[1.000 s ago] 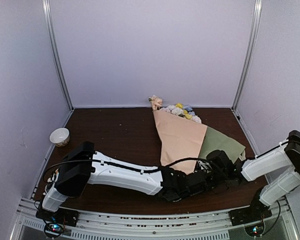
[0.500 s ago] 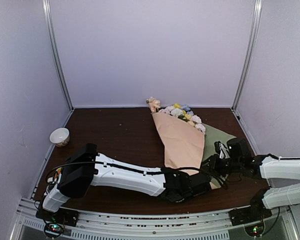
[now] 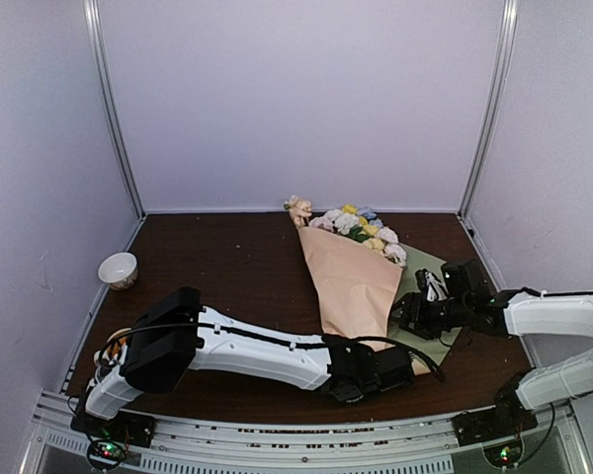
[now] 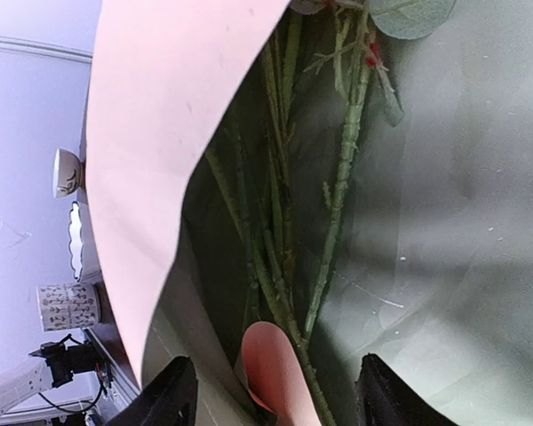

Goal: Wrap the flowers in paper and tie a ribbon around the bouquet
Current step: Fold the one-fourth-folded wrapping paper at the center of the board.

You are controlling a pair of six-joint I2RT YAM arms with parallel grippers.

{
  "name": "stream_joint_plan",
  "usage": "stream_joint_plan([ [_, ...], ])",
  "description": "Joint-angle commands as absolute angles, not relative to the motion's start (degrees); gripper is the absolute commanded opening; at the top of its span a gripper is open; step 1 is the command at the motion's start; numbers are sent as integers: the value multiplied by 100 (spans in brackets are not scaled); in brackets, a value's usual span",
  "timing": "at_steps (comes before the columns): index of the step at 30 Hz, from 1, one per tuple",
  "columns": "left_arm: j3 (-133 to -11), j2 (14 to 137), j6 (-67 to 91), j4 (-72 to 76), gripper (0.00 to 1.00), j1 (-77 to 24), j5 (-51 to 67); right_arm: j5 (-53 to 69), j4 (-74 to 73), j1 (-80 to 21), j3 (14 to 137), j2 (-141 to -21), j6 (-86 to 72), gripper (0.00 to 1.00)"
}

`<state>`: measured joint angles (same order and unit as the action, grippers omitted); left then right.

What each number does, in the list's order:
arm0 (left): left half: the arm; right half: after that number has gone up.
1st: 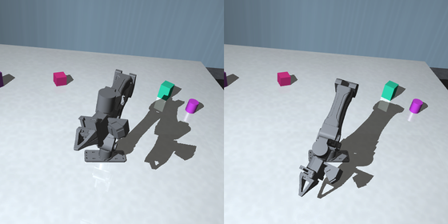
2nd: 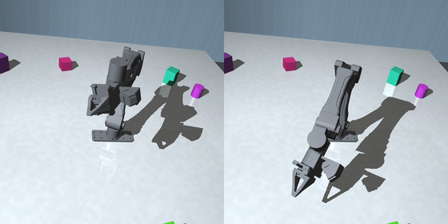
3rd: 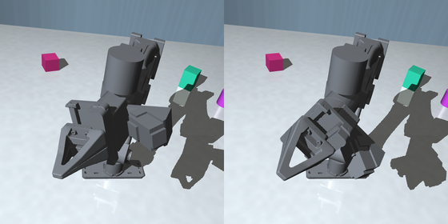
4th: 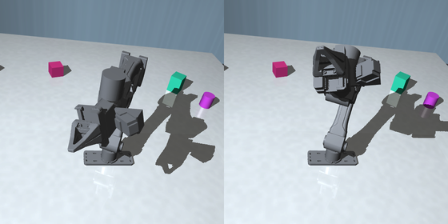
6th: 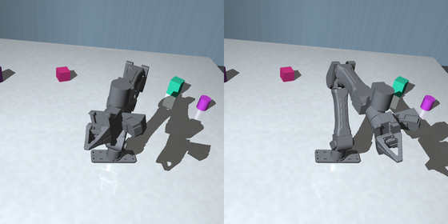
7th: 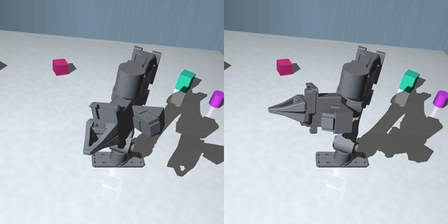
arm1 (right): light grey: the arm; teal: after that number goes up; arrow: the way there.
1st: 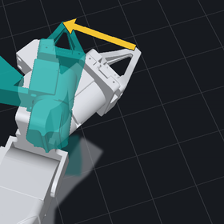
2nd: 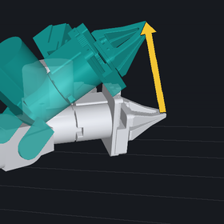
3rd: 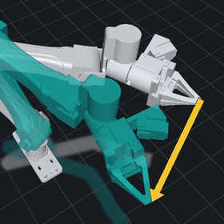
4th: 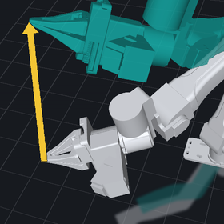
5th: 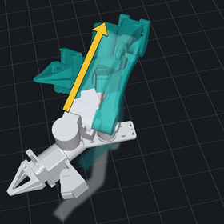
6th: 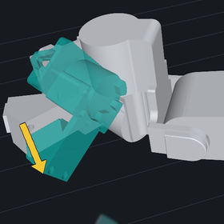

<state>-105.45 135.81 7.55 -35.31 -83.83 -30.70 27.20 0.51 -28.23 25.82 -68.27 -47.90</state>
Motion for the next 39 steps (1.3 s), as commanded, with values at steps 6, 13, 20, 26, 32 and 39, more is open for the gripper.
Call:
stream_joint_plan([
  [6,-10626,13770,698,-3748,0,-8394,-2791,3502,675,-2919,2759,-6963,-4474,61],
  [13,-10620,13776,715,-3762,0,-8385,-2769,3752,795,-2953,2830,-6895,-4444,64],
  [20,-10625,13773,716,-3771,0,-8384,-2762,3136,67,-2944,3041,-6000,-4134,73],
  [26,-10630,13769,728,-3801,0,-8376,-2769,2674,-777,-2940,3164,-6329,-3772,74],
  [32,-10627,13756,739,-3799,0,-8376,-2752,2400,-1256,-2944,3282,-6597,-3681,72],
  [39,-10617,13759,748,-3806,0,-8367,-2775,2881,-557,-2942,3020,-6868,-4016,73],
])
